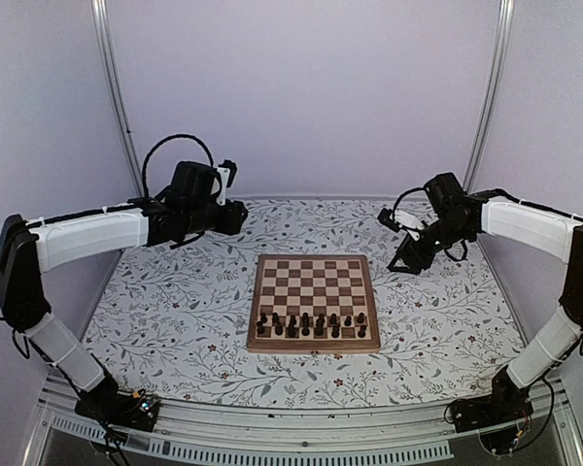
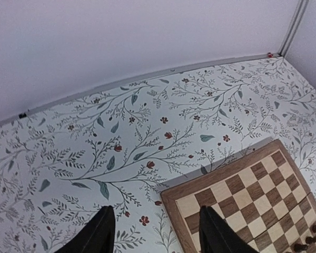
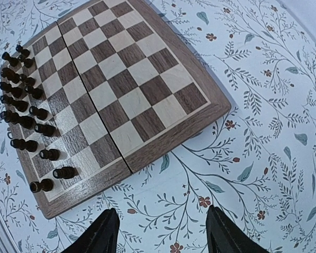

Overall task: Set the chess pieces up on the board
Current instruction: Move the chessboard to the center of the board.

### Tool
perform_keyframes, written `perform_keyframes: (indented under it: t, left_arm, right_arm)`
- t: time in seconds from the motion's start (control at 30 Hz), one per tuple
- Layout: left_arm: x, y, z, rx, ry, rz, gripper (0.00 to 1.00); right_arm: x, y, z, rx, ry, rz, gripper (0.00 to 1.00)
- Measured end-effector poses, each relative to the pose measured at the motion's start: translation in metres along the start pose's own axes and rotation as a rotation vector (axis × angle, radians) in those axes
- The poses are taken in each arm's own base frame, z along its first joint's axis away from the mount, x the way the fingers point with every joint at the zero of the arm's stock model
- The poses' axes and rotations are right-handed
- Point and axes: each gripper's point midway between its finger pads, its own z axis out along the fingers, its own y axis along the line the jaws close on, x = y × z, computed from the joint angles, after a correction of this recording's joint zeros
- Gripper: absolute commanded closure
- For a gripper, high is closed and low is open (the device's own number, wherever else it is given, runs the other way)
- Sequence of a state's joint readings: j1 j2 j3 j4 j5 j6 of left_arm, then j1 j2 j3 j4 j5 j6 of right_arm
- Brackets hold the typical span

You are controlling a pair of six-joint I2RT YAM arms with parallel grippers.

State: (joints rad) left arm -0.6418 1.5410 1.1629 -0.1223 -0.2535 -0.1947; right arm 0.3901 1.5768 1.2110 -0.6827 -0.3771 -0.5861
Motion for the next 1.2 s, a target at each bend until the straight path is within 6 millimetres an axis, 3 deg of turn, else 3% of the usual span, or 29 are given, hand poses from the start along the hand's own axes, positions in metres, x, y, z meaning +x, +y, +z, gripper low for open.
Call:
perform_keyframes:
  t: [0.17,0.3,0.4,0.57,0.8,1.2]
  left_arm:
    - [0.051,0.025,0.037,0.015,0.188,-0.129,0.69]
    - [0.074,0.037,0.046,0.027,0.272,-0.189,0.81]
    - [0.098,0.037,0.046,0.048,0.339,-0.213,0.86]
    - [0.136,0.028,0.051,0.089,0.450,-0.226,0.96]
    - [0.178,0.010,0.063,0.140,0.576,-0.231,0.98]
    - [0.202,-0.051,0.063,0.256,0.643,-0.150,0.98]
  right_arm:
    - [0.029,0.000,0.017,0.002,0.011,0.048,0.40]
    - [0.044,0.008,0.027,-0.022,0.022,0.063,0.40]
    - [0.039,0.006,0.027,-0.017,-0.001,0.055,0.40]
    - [0.032,0.002,0.027,-0.001,-0.029,0.041,0.40]
    - [0.031,0.000,0.029,0.005,-0.037,0.035,0.40]
    - [0.035,0.001,0.032,0.000,-0.028,0.033,0.40]
